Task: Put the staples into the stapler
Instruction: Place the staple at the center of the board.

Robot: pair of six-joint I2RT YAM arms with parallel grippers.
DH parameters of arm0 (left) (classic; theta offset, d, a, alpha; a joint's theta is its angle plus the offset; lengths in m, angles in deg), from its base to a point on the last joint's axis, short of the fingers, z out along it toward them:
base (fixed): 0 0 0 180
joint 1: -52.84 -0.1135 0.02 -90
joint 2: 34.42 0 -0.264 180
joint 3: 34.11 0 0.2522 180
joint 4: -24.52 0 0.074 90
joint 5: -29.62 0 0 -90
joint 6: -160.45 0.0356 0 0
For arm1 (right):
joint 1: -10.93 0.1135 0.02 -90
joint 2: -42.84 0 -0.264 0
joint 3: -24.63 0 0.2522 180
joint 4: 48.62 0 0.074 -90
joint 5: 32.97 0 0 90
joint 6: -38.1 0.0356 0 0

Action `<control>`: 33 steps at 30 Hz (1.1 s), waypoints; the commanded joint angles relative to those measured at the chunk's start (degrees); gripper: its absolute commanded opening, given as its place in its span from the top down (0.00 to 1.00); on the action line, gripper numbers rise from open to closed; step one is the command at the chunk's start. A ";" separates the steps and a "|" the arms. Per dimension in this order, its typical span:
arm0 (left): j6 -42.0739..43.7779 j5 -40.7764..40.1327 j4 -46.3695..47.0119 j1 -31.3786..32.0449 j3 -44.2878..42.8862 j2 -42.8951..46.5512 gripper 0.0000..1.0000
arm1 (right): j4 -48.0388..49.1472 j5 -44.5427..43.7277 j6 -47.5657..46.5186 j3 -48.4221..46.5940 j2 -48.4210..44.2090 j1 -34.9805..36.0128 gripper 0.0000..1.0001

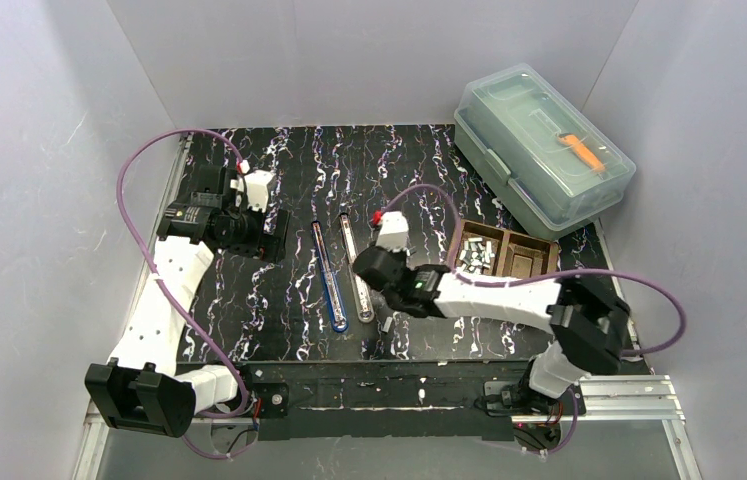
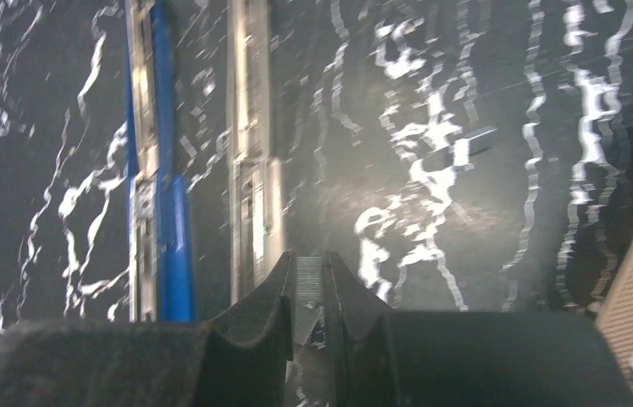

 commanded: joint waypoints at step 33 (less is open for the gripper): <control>0.22 3.07 -7.44 -0.17 -6.52 2.46 0.01 | -14.86 11.16 1.10 1.39 -11.82 -13.16 0.41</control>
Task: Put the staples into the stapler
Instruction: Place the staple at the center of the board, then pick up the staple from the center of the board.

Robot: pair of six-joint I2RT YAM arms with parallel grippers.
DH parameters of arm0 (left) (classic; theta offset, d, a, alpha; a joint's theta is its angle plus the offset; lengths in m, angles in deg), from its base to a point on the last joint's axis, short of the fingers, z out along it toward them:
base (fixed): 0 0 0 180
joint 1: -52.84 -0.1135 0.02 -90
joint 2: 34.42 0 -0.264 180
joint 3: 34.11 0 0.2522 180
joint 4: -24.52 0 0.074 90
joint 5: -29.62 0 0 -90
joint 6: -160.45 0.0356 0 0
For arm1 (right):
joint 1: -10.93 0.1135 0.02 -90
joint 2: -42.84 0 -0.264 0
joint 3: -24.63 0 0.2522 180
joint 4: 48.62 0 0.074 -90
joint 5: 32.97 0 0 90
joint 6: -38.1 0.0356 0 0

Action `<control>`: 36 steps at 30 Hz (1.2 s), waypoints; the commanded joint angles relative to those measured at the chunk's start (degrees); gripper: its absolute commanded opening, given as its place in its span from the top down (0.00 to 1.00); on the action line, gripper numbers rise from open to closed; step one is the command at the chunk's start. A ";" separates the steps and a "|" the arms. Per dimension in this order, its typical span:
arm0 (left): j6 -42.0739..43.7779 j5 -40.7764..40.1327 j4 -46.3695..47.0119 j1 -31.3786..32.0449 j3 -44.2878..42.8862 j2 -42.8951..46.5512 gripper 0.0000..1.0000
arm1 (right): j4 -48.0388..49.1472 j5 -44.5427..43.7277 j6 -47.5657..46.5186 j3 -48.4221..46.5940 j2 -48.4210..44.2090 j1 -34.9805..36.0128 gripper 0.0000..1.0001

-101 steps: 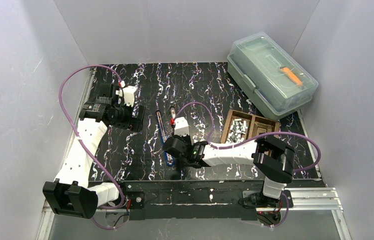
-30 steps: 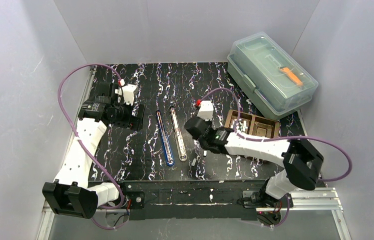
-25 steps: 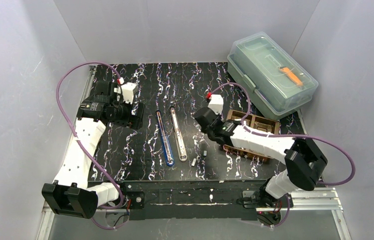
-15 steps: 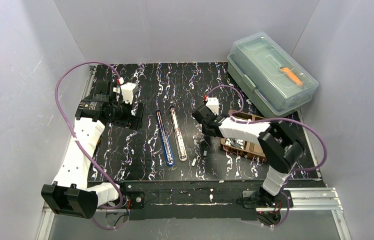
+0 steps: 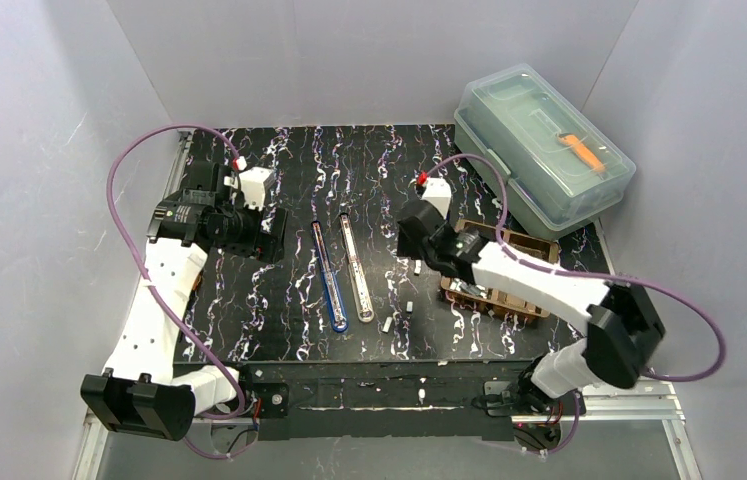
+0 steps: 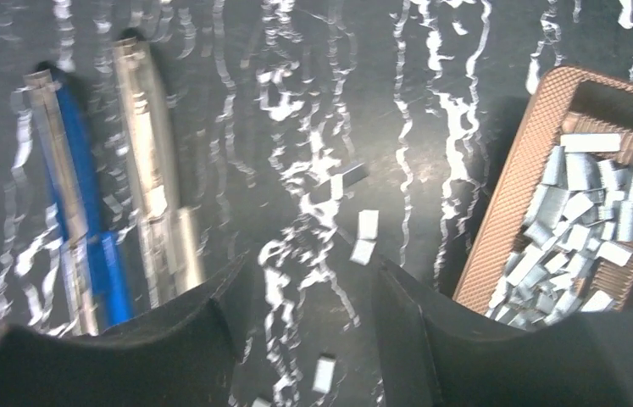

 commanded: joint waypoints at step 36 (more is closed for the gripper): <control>0.76 -0.78 -2.72 -0.17 -2.03 1.00 0.01 | 2.87 0.24 12.18 13.49 5.93 11.78 0.58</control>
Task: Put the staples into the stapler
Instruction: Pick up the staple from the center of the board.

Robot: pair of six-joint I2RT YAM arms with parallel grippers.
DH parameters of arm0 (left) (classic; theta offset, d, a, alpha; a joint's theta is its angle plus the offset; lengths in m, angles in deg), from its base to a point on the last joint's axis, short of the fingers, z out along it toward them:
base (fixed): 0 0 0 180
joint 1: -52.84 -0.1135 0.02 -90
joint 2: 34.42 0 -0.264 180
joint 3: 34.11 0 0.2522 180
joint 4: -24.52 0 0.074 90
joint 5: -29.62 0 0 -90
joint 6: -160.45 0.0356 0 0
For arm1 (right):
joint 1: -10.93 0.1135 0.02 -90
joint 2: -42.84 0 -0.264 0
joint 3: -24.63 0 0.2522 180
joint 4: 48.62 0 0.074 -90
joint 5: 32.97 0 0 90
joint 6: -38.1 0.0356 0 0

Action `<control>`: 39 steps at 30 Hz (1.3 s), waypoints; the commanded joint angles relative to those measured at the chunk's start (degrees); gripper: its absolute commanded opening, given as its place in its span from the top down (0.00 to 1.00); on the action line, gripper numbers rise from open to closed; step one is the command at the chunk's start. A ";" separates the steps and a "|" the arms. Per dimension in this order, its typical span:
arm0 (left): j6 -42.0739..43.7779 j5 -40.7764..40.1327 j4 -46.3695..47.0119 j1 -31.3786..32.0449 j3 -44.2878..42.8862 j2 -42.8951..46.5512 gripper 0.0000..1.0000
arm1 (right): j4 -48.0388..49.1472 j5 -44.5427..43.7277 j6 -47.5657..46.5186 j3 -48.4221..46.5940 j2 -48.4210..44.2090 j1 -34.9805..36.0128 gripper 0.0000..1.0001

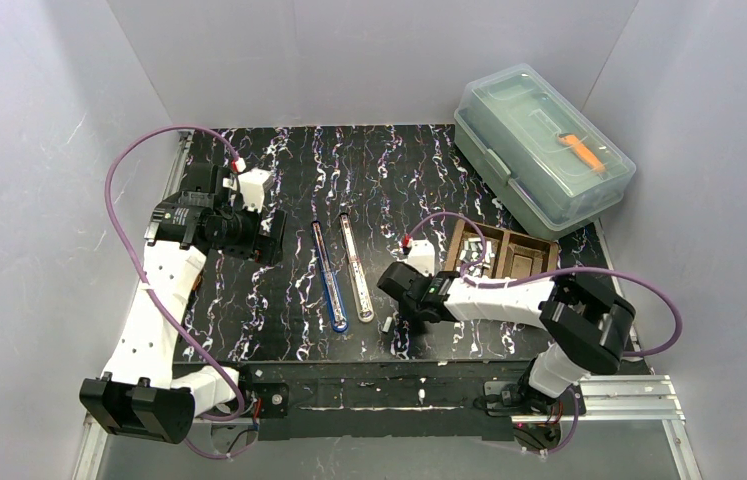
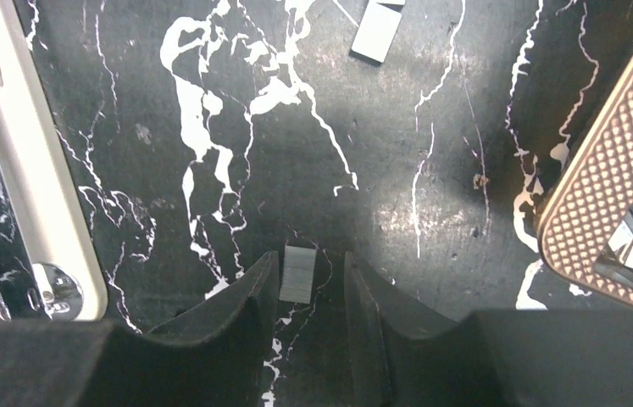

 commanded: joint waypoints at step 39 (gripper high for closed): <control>0.21 0.25 -1.19 -0.17 -0.43 0.40 0.01 | -1.33 -8.90 -2.63 -11.85 -0.71 4.59 0.99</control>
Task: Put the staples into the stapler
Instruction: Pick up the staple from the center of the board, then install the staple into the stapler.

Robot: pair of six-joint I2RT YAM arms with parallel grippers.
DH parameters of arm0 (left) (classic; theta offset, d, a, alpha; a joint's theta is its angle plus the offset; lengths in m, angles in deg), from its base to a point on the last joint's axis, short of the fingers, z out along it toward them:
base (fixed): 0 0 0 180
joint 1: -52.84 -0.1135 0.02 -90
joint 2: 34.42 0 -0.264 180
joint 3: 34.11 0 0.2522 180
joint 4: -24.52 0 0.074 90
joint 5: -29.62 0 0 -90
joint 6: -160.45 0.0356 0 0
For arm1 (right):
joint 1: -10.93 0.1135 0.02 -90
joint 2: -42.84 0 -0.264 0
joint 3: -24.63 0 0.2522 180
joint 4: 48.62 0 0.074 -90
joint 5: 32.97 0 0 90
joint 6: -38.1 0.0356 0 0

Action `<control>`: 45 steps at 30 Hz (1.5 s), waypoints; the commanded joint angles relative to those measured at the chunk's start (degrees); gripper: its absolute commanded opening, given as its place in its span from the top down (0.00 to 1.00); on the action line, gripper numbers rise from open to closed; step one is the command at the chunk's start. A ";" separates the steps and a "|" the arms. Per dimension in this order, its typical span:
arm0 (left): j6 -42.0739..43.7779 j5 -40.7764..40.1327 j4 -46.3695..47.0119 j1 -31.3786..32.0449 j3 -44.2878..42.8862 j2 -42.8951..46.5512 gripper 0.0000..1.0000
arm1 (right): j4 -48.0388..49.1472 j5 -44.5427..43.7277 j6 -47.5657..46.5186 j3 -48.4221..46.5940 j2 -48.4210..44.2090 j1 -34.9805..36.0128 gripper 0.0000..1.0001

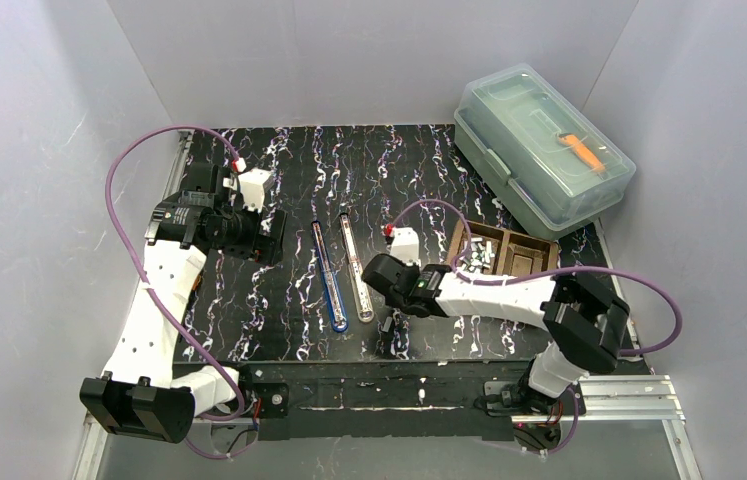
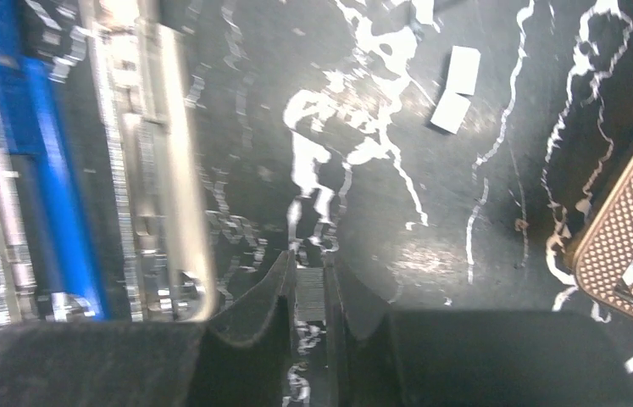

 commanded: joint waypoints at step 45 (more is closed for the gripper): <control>-2.08 1.31 0.04 -0.17 2.75 1.32 0.01 | 11.74 -14.50 -5.12 -11.44 11.80 10.07 0.99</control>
